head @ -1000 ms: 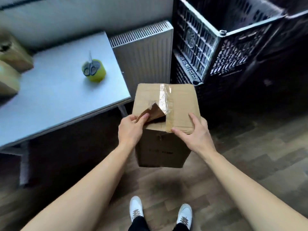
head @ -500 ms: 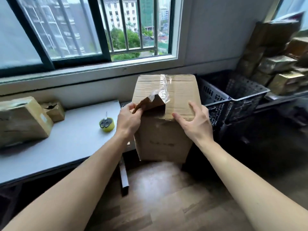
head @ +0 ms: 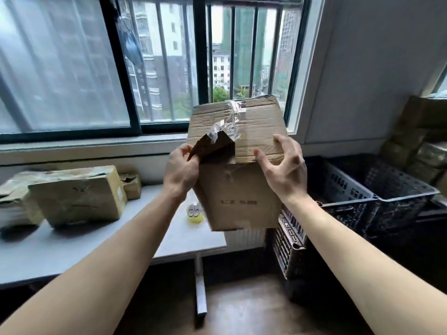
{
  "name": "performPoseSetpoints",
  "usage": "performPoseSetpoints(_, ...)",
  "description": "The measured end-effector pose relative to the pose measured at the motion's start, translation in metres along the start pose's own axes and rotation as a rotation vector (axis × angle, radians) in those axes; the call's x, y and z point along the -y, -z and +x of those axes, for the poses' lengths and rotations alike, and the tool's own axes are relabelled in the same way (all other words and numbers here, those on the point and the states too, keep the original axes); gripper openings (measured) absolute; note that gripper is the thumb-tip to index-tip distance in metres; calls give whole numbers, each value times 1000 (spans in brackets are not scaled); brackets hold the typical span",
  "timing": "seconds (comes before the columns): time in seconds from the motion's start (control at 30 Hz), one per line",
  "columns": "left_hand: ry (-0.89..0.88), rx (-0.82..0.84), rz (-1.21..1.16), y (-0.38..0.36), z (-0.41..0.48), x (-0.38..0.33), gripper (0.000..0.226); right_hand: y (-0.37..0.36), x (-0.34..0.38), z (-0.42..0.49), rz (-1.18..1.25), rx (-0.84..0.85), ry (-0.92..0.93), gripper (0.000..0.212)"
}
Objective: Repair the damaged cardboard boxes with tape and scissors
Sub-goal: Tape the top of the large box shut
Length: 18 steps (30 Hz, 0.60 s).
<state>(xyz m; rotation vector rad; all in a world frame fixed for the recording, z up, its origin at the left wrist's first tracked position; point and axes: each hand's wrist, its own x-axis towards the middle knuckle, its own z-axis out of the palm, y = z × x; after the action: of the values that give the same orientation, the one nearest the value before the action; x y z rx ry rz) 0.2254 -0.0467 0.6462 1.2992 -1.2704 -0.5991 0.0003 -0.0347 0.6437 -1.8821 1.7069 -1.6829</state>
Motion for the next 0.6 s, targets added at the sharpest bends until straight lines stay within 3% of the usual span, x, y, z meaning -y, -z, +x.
performPoseSetpoints(0.2, -121, -83, 103, 86, 63, 2, 15, -84, 59, 20, 90, 23, 43, 59)
performPoseSetpoints(0.37, -120, -143, 135, 151, 105, 24, 9, -157, 100, 27, 162, 74, 34, 57)
performPoseSetpoints(0.6, -67, -222, 257, 202, 155, 79, 22, -248, 116, 35, 180, 176, -6, 57)
